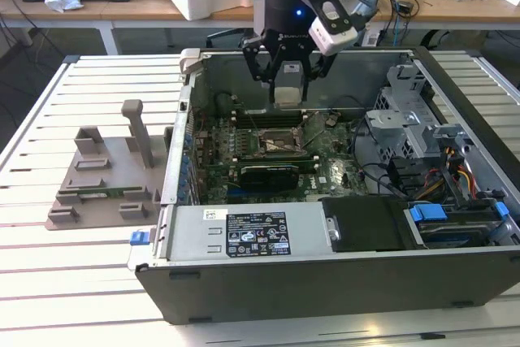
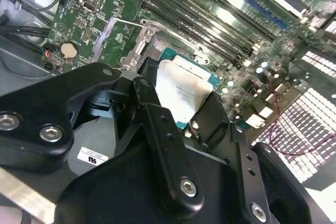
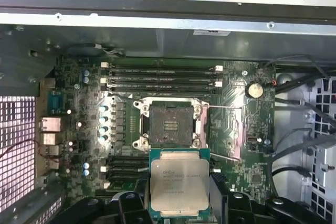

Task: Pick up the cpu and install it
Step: 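Pick up the cpu and move it towards the insertion slot, then place the cpu into insertion slot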

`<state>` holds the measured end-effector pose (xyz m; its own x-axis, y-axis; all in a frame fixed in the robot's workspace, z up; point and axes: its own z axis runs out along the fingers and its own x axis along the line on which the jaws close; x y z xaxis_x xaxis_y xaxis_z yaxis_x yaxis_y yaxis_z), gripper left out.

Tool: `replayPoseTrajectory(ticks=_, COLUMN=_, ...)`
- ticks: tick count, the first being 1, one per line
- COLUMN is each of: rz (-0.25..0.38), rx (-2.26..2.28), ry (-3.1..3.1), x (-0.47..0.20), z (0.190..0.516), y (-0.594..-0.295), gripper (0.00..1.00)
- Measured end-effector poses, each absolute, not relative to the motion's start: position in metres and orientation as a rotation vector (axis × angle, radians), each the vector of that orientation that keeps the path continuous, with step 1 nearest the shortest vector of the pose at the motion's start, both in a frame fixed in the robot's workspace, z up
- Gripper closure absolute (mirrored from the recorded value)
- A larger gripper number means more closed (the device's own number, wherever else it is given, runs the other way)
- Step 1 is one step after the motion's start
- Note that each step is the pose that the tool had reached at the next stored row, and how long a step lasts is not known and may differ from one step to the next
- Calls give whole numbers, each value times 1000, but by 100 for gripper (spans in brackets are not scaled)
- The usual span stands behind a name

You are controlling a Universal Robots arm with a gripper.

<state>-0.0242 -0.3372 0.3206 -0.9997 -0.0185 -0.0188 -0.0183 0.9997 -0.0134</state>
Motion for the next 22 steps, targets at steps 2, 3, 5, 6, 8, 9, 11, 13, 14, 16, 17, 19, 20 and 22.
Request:
replayPoseTrajectory(ticks=2, rz=-23, rx=-29, ry=3123, x=-23, z=314, y=-334, gripper=46)
replayPoseTrajectory(ticks=3, rz=-23, rx=-29, ry=3123, x=-22, z=312, y=-333, gripper=46)
replayPoseTrajectory(ticks=5, rz=-23, rx=-29, ry=3123, x=-21, z=306, y=-332, gripper=46)
replayPoseTrajectory(ticks=6, rz=-23, rx=-29, ry=3123, x=-21, z=304, y=-331, gripper=46)
replayPoseTrajectory(ticks=8, rz=-23, rx=-29, ry=3123, x=-20, z=301, y=-331, gripper=46)
replayPoseTrajectory(ticks=9, rz=-23, rx=-29, ry=3123, x=-20, z=300, y=-331, gripper=46)
replayPoseTrajectory(ticks=11, rz=-23, rx=-29, ry=3123, x=-20, z=298, y=-331, gripper=46)
replayPoseTrajectory(ticks=13, rz=-23, rx=-29, ry=3123, x=-20, z=298, y=-331, gripper=46)
replayPoseTrajectory(ticks=14, rz=-23, rx=-29, ry=3123, x=-20, z=298, y=-331, gripper=46)
replayPoseTrajectory(ticks=16, rz=-23, rx=-29, ry=3123, x=-20, z=298, y=-331, gripper=46)
replayPoseTrajectory(ticks=17, rz=-23, rx=-29, ry=3123, x=-20, z=298, y=-331, gripper=46)
replayPoseTrajectory(ticks=19, rz=-23, rx=-29, ry=3123, x=-20, z=298, y=-331, gripper=46)
replayPoseTrajectory(ticks=20, rz=-23, rx=-29, ry=3123, x=-20, z=298, y=-331, gripper=46)
replayPoseTrajectory(ticks=22, rz=-23, rx=-29, ry=3123, x=-20, z=298, y=-331, gripper=46)
